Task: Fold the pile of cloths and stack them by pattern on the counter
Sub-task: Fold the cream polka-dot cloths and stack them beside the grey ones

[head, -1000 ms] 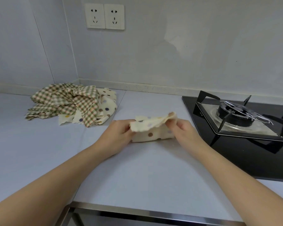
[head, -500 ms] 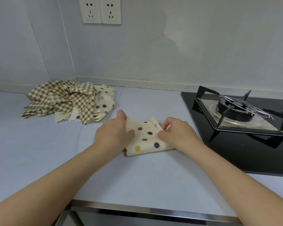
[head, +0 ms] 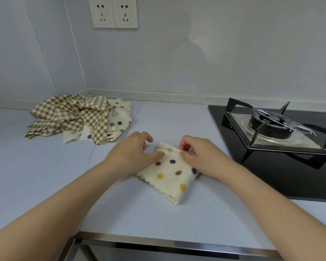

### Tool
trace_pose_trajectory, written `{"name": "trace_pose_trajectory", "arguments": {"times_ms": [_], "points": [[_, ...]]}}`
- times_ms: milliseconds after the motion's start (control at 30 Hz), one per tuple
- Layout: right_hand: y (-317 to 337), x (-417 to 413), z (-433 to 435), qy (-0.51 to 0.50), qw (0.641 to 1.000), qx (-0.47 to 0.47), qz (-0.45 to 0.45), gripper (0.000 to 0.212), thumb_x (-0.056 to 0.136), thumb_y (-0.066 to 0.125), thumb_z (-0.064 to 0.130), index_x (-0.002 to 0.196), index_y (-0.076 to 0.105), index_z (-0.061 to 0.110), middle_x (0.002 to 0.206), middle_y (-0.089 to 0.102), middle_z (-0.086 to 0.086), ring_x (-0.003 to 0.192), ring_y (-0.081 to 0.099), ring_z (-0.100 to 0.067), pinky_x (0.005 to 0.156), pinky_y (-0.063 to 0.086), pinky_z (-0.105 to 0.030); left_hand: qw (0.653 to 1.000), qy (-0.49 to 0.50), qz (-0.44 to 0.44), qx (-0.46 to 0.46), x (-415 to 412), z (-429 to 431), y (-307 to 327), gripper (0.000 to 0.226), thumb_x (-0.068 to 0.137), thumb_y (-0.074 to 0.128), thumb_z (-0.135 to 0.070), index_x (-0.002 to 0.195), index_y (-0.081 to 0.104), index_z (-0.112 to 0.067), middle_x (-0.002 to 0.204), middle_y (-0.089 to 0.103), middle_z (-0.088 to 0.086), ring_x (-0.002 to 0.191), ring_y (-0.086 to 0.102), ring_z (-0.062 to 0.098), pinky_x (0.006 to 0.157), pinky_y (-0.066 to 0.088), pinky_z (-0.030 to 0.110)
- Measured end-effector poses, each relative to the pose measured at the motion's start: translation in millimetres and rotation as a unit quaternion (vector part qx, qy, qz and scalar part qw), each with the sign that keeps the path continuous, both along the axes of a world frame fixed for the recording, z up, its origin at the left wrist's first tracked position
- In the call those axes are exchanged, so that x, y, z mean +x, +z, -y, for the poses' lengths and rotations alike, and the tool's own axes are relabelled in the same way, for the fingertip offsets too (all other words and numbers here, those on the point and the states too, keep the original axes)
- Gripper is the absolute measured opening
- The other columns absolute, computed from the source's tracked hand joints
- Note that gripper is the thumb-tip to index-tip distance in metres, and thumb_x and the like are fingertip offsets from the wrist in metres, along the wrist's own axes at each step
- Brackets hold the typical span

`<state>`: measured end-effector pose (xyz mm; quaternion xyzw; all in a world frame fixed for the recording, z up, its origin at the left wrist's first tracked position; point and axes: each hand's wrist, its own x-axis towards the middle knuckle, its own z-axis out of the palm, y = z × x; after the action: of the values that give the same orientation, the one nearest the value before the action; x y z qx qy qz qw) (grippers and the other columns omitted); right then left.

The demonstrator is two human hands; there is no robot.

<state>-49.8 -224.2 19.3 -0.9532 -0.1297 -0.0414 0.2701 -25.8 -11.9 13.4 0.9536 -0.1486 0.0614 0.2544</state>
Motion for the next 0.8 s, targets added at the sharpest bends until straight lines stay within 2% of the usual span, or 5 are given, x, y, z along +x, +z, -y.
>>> {"name": "trace_pose_trajectory", "arguments": {"times_ms": [133, 233, 433, 633, 800], "points": [[1.7, -3.8, -3.4, 0.052, 0.998, 0.018, -0.007, 0.004, 0.093, 0.05, 0.019, 0.089, 0.052, 0.022, 0.072, 0.055, 0.01, 0.05, 0.057, -0.007, 0.06, 0.049, -0.033, 0.997, -0.023, -0.068, 0.027, 0.6, 6.2, 0.8, 0.04, 0.075, 0.07, -0.056, 0.099, 0.049, -0.032, 0.102, 0.046, -0.009, 0.095, 0.047, 0.011, 0.084, 0.04, 0.026], [1.0, -4.1, -3.9, 0.061, 0.997, 0.041, -0.022, 0.008, 0.091, 0.058, 0.026, 0.09, 0.052, 0.02, 0.087, 0.054, 0.008, 0.05, 0.057, -0.004, 0.055, 0.043, -0.024, 0.994, -0.039, -0.098, -0.007, 0.5, 9.4, 3.6, 0.031, 0.078, 0.074, -0.04, 0.083, 0.046, -0.027, 0.089, 0.047, -0.009, 0.077, 0.045, 0.008, 0.066, 0.036, 0.022], [-6.2, -0.8, -0.8, 0.052, 0.984, 0.168, -0.024, 0.014, 0.088, 0.063, 0.017, 0.083, 0.052, 0.024, 0.079, 0.059, 0.009, 0.06, 0.049, -0.002, 0.062, 0.041, -0.023, 0.966, -0.096, -0.072, -0.229, -1.0, 3.8, 5.2, 0.039, 0.08, 0.068, -0.003, 0.094, 0.044, -0.031, 0.083, 0.052, -0.009, 0.063, 0.046, 0.003, 0.064, 0.042, 0.016], [-3.5, -3.1, -0.6, 0.051, 0.974, 0.211, 0.059, 0.021, 0.082, 0.064, 0.005, 0.079, 0.058, 0.026, 0.085, 0.063, 0.006, 0.079, 0.056, -0.015, 0.067, 0.048, -0.027, 0.959, -0.125, -0.05, -0.251, -5.1, -0.4, 17.9, 0.073, 0.075, 0.08, -0.024, 0.127, 0.035, -0.048, 0.107, 0.063, -0.014, 0.075, 0.056, 0.003, 0.069, 0.042, 0.014], [9.0, -10.8, -4.1, 0.089, 0.956, 0.208, 0.185, 0.029, 0.078, 0.061, -0.005, 0.079, 0.057, 0.024, 0.088, 0.062, 0.003, 0.08, 0.055, -0.011, 0.06, 0.047, -0.018, 0.965, -0.166, 0.026, -0.203, -14.4, -0.7, 37.5, 0.057, 0.075, 0.079, -0.026, 0.12, 0.048, -0.044, 0.098, 0.062, -0.013, 0.09, 0.054, 0.002, 0.07, 0.039, 0.012]]}}
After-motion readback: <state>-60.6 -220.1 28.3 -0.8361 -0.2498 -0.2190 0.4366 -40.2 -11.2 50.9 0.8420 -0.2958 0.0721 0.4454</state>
